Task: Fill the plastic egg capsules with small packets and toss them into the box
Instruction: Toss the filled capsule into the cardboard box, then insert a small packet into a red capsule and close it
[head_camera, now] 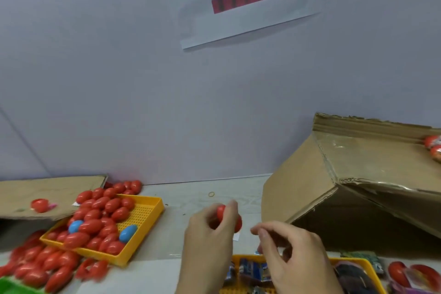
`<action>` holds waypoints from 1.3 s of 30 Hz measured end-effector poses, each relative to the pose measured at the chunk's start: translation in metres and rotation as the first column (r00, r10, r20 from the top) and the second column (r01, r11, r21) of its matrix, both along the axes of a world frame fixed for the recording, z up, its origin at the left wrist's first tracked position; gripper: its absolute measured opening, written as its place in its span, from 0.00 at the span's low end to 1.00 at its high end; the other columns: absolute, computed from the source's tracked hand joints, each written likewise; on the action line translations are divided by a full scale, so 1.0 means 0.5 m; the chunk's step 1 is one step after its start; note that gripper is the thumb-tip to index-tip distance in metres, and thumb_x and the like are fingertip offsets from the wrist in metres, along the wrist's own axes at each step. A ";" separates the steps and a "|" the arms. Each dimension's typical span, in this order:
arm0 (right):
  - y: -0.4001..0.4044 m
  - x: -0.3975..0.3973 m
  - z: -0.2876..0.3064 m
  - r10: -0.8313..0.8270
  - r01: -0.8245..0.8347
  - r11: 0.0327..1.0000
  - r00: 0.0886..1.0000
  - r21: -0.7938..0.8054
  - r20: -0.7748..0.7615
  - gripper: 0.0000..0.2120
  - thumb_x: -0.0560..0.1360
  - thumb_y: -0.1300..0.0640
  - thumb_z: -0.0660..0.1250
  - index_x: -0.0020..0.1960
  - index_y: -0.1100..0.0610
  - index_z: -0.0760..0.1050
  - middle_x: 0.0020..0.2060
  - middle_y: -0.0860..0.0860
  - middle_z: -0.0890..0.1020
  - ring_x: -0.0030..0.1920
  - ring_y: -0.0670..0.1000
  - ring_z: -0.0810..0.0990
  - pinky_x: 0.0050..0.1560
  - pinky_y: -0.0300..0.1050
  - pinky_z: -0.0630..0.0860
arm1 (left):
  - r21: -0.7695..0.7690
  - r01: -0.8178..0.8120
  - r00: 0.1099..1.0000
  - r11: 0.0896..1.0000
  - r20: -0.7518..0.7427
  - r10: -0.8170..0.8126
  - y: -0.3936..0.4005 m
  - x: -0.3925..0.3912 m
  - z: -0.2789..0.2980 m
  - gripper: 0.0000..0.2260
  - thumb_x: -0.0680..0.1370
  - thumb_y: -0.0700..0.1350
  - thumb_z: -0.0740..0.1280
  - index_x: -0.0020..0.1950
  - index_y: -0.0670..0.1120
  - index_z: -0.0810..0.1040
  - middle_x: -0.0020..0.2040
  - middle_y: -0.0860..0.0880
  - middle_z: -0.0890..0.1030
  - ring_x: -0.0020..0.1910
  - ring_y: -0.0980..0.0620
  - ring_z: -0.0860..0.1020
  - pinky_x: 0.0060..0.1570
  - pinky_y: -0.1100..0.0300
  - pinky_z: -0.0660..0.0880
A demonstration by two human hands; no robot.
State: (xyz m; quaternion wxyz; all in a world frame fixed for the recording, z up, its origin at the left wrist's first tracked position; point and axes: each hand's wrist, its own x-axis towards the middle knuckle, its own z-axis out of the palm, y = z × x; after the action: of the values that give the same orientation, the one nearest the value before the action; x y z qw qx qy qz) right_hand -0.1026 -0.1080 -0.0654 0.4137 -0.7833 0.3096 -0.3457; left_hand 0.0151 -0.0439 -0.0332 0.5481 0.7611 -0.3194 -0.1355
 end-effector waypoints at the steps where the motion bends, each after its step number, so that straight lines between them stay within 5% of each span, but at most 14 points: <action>1: 0.001 0.000 0.001 0.000 0.000 1.000 1.000 -0.005 -0.007 0.12 0.77 0.54 0.68 0.39 0.38 0.77 0.40 0.23 0.76 0.46 0.31 0.77 0.42 0.27 0.72 | -0.034 -0.027 0.995 0.999 -0.096 0.023 -0.001 -0.009 -0.013 0.19 0.79 0.51 0.65 0.34 0.40 0.79 0.24 0.51 0.73 0.29 0.50 0.70 0.36 0.55 0.69; 9: -0.008 -0.001 -0.009 0.043 -0.050 0.997 0.991 -0.054 -0.128 0.13 0.76 0.53 0.69 0.39 0.37 0.74 0.41 0.26 0.77 0.50 0.26 0.72 0.41 0.25 0.72 | -0.185 -0.129 0.931 0.974 -0.360 0.055 0.013 0.021 -0.056 0.22 0.82 0.47 0.60 0.29 0.42 0.75 0.23 0.47 0.75 0.24 0.51 0.76 0.35 0.52 0.78; 11: -0.010 0.001 -0.013 0.071 -0.095 0.990 0.975 -0.105 -0.210 0.12 0.76 0.52 0.69 0.38 0.36 0.74 0.39 0.36 0.81 0.53 0.25 0.69 0.45 0.24 0.72 | -0.283 -0.138 0.856 0.949 -0.517 -0.030 0.018 0.030 -0.063 0.23 0.82 0.42 0.59 0.27 0.42 0.77 0.25 0.44 0.75 0.23 0.49 0.75 0.29 0.52 0.78; 13: -0.007 0.002 -0.017 0.075 -0.128 0.978 0.954 -0.167 -0.290 0.11 0.76 0.49 0.69 0.38 0.36 0.73 0.40 0.36 0.79 0.54 0.26 0.68 0.47 0.25 0.72 | -0.391 -0.145 0.774 0.909 -0.617 -0.142 0.024 0.036 -0.062 0.21 0.79 0.37 0.61 0.27 0.43 0.79 0.26 0.41 0.73 0.22 0.47 0.72 0.23 0.56 0.74; 18: -0.002 -0.010 -0.009 0.119 -0.193 0.964 0.928 -0.183 -0.353 0.06 0.73 0.46 0.71 0.40 0.34 0.77 0.47 0.28 0.77 0.52 0.29 0.72 0.45 0.25 0.73 | -0.410 -0.069 0.778 0.909 -0.592 -0.208 0.031 0.032 -0.067 0.14 0.79 0.41 0.65 0.35 0.46 0.81 0.27 0.46 0.72 0.20 0.52 0.67 0.21 0.61 0.67; 21: 0.012 -0.018 0.007 0.218 -0.263 0.963 0.886 -0.059 -0.409 0.06 0.71 0.40 0.71 0.44 0.29 0.76 0.42 0.34 0.80 0.44 0.34 0.77 0.40 0.27 0.73 | -0.354 -0.085 0.719 0.932 -0.669 -0.188 0.031 0.030 -0.069 0.08 0.79 0.45 0.65 0.42 0.43 0.76 0.27 0.47 0.73 0.20 0.53 0.66 0.22 0.62 0.66; 24: 0.017 -0.019 0.014 0.287 -0.350 0.936 0.806 -0.026 -0.518 0.08 0.68 0.35 0.73 0.45 0.30 0.77 0.44 0.27 0.76 0.48 0.29 0.73 0.41 0.31 0.73 | -0.376 -0.140 0.657 0.916 -0.728 -0.199 0.028 0.028 -0.070 0.01 0.80 0.39 0.63 0.49 0.42 0.72 0.27 0.47 0.75 0.22 0.52 0.68 0.22 0.60 0.68; 32: 0.017 -0.016 0.007 0.291 -0.335 0.942 0.764 0.032 -0.576 0.06 0.66 0.44 0.78 0.40 0.39 0.82 0.40 0.31 0.79 0.44 0.35 0.79 0.41 0.30 0.74 | -0.381 -0.061 0.822 0.922 -0.543 -0.171 0.034 0.022 -0.072 0.04 0.81 0.44 0.65 0.51 0.44 0.76 0.32 0.51 0.80 0.25 0.55 0.73 0.27 0.62 0.74; 39: 0.017 -0.013 0.008 0.259 -0.326 0.945 0.734 0.009 -0.628 0.11 0.71 0.43 0.75 0.52 0.42 0.82 0.40 0.42 0.82 0.41 0.35 0.77 0.38 0.28 0.71 | -0.380 -0.041 0.859 0.924 -0.486 -0.162 0.034 0.018 -0.073 0.04 0.81 0.46 0.65 0.51 0.47 0.77 0.33 0.52 0.80 0.27 0.55 0.74 0.31 0.60 0.75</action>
State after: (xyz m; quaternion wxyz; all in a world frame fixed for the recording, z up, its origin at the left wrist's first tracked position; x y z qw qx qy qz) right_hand -0.1091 -0.0996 -0.0616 0.2975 -0.9116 0.2832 -0.0144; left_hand 0.0241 -0.0267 -0.0698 0.7437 0.5680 -0.2078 -0.2848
